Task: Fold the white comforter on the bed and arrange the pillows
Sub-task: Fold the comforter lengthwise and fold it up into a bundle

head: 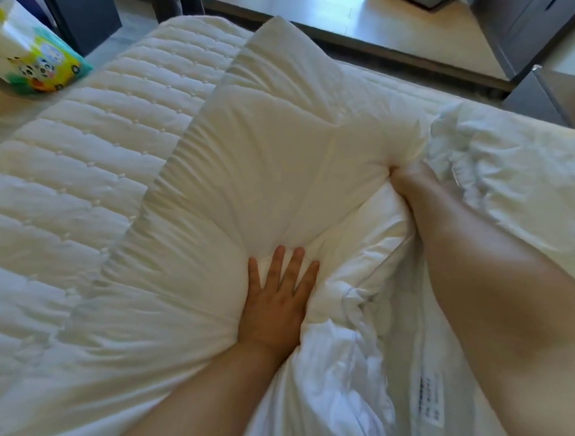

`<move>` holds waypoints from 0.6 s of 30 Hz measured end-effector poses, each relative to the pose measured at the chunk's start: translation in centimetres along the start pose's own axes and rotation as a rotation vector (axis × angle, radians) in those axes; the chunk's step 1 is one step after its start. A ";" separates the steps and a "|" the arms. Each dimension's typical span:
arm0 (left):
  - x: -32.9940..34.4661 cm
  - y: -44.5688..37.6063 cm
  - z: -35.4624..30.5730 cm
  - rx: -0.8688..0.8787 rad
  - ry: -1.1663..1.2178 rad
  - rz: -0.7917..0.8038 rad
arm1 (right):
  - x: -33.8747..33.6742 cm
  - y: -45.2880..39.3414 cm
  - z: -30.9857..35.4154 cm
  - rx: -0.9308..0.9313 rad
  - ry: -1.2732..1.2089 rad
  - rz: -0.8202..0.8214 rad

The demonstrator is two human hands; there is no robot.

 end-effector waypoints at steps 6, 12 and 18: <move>0.6 -0.2 0.3 -0.016 -0.025 0.012 | -3.6 5.6 0.4 0.015 -0.206 -0.241; -0.5 -0.2 0.5 -0.029 -0.030 0.070 | 0.8 22.4 2.9 -0.532 0.285 0.013; -3.1 1.2 -0.1 0.021 0.024 0.114 | 5.3 24.2 -6.2 -0.408 0.558 0.417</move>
Point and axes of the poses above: each hand's wrist, its own y-axis away from the middle knuckle, its own x-axis out of the palm, z = x × y, the point moved 10 cm from there along -y, towards the middle knuckle
